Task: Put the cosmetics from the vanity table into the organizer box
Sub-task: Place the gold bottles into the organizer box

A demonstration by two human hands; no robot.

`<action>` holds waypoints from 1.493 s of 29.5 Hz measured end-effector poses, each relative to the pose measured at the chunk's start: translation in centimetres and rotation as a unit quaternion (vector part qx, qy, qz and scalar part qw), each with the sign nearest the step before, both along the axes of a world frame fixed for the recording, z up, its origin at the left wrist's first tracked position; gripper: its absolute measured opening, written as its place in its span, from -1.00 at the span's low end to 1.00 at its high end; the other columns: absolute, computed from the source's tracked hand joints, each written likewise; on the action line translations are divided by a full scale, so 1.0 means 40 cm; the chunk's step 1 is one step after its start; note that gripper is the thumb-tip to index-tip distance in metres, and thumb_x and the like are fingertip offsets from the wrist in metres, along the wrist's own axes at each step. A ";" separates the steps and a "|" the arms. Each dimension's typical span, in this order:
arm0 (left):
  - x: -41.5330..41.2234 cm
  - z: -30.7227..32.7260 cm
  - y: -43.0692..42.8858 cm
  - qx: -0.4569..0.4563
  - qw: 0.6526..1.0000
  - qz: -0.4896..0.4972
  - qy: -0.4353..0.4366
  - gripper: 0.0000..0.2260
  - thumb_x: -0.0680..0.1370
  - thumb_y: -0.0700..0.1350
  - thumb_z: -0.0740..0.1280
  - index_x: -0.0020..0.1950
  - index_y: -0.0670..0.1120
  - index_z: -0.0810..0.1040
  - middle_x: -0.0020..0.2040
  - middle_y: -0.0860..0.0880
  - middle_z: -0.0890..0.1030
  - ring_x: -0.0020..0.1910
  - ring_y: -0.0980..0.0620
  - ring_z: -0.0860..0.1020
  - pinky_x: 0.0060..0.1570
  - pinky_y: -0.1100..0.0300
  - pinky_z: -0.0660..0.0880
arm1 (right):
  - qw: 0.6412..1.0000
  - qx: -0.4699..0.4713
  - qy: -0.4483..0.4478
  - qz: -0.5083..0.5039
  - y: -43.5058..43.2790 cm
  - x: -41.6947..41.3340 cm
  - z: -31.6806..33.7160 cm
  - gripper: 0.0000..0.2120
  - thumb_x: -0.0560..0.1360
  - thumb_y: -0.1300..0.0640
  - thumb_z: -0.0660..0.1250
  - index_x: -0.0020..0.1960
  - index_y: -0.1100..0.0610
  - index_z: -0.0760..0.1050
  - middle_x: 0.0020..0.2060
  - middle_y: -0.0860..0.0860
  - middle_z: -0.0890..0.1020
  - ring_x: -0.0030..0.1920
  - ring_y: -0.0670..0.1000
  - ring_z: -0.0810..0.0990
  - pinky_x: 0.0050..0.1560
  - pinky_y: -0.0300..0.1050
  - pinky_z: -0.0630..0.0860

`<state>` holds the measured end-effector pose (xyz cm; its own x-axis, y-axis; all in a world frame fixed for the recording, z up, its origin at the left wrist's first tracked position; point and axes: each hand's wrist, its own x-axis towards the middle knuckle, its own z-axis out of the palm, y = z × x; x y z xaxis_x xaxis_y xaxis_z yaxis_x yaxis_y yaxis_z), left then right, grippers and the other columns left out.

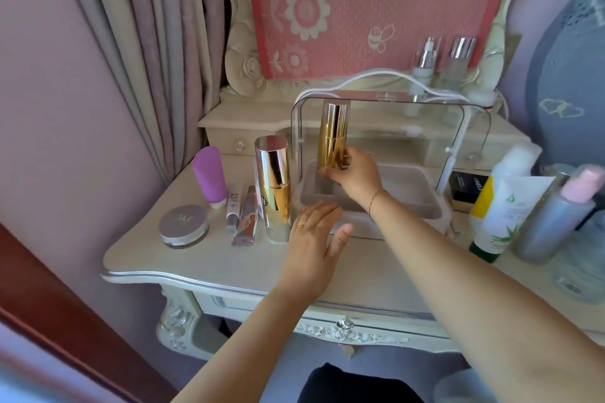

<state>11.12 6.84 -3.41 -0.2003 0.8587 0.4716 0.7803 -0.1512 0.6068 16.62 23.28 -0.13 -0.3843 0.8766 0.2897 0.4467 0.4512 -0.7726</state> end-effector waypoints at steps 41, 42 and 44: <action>-0.119 0.069 -0.036 0.122 0.937 0.175 -0.276 -0.58 0.45 -0.01 0.41 0.22 -0.10 0.40 0.08 -0.02 0.49 0.14 -0.01 0.46 0.18 0.00 0.43 | 0.989 0.070 0.129 -0.019 -0.304 0.200 -0.049 -0.85 0.49 0.16 0.36 0.05 0.13 0.55 -0.05 -0.03 0.64 0.01 -0.10 0.60 0.11 -0.20 0.54; -0.125 0.071 -0.032 0.108 0.949 0.154 -0.253 -0.67 0.45 0.00 0.40 0.13 -0.08 0.44 -0.02 -0.01 0.54 0.04 0.00 0.51 0.10 0.01 0.46 | 0.989 0.067 0.131 -0.013 -0.307 0.194 -0.050 -0.86 0.49 0.16 0.36 0.05 0.13 0.55 -0.05 -0.03 0.64 0.01 -0.10 0.60 0.11 -0.20 0.54; -0.133 0.073 -0.032 0.096 0.962 0.137 -0.217 -0.78 0.45 0.02 0.40 -0.03 -0.04 0.46 -0.21 0.05 0.55 -0.16 0.06 0.52 -0.11 0.11 0.46 | 0.989 0.054 0.136 -0.002 -0.310 0.178 -0.046 -0.85 0.48 0.17 0.37 0.05 0.12 0.55 -0.04 -0.04 0.64 0.01 -0.10 0.61 0.11 -0.21 0.54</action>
